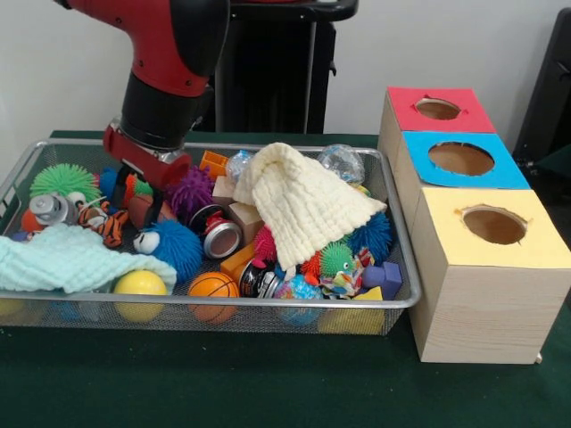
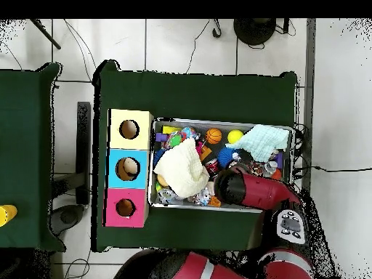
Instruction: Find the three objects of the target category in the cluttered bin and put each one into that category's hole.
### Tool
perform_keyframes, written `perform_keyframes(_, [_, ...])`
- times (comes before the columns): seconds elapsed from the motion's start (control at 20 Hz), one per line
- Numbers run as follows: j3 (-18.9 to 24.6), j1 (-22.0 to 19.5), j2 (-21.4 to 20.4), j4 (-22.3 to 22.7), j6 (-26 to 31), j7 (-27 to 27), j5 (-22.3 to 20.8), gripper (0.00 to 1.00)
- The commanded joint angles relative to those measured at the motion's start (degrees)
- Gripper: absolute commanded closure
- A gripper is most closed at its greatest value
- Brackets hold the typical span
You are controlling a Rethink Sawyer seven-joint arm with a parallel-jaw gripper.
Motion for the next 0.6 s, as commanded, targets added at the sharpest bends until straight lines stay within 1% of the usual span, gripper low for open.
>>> perform_keyframes(0.05, [2.6,0.8,3.5,0.7,-6.5,6.3,-1.5,0.0])
perform_keyframes(0.2, [1.2,1.7,4.4,0.4,-8.0,7.0,-0.8,0.0])
perform_keyframes(0.6, [-0.6,3.0,5.4,0.2,-9.2,7.7,0.7,0.0])
